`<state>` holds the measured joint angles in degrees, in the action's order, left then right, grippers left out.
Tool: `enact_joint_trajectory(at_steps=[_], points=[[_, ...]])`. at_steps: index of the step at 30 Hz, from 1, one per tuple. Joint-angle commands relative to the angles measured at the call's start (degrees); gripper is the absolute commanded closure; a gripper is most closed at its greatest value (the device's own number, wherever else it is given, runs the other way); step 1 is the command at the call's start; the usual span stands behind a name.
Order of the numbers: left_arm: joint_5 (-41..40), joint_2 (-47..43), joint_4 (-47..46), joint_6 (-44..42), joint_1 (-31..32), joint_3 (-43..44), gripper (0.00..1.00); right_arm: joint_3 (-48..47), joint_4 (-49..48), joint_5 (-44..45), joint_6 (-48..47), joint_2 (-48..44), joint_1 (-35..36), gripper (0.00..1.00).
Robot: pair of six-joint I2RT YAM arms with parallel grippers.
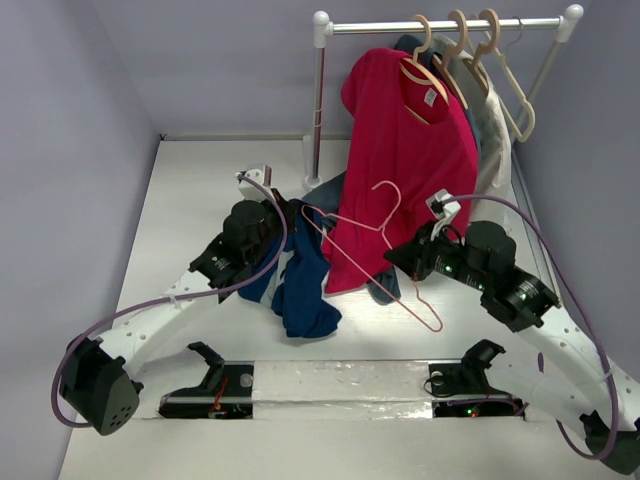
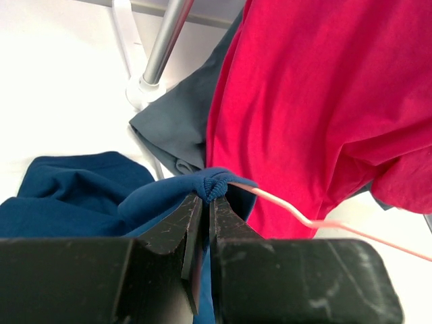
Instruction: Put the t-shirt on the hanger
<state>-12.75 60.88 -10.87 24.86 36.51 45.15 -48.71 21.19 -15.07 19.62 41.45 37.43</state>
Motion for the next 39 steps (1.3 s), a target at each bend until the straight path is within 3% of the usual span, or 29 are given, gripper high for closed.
enact_joint_trajectory(at_steps=[1,6,12,19,26,33,37,38,39], points=[[-0.43,-2.17,-0.73,-1.48,-0.39,1.96,1.0,-1.73,-4.49,2.76,-1.68,0.47,0.8,1.0],[2.73,-2.7,-3.45,-1.13,-0.39,1.96,1.0,-1.57,-6.42,-1.98,-0.64,5.47,3.08,1.0],[6.6,-2.17,-2.75,-0.43,2.33,3.98,1.0,-0.33,-13.71,3.02,1.38,11.0,11.44,1.0],[4.76,-8.04,1.9,1.59,9.62,4.42,1.0,2.12,-36.08,9.0,3.67,18.03,11.44,1.0],[2.82,-15.44,5.69,3.44,12.96,5.74,1.0,5.29,-59.57,14.36,4.82,24.8,11.44,1.0],[11.51,-13.52,7.17,-0.25,13.5,15.91,1.0,2.31,-74.97,6.2,7.62,37.97,12.05,1.0],[15.56,-9.56,10.61,-1.48,13.5,20.07,1.0,2.3,-84.44,3.38,9.03,40.11,12.05,1.0],[15.74,-9.55,10.78,-1.31,13.5,20.16,0.96,3.0,-85.95,4.51,9.12,39.41,12.05,1.0],[15.39,-9.82,10.79,-1.05,13.5,19.9,0.8,4.05,-86.92,5.48,8.95,38.28,12.05,1.0]])
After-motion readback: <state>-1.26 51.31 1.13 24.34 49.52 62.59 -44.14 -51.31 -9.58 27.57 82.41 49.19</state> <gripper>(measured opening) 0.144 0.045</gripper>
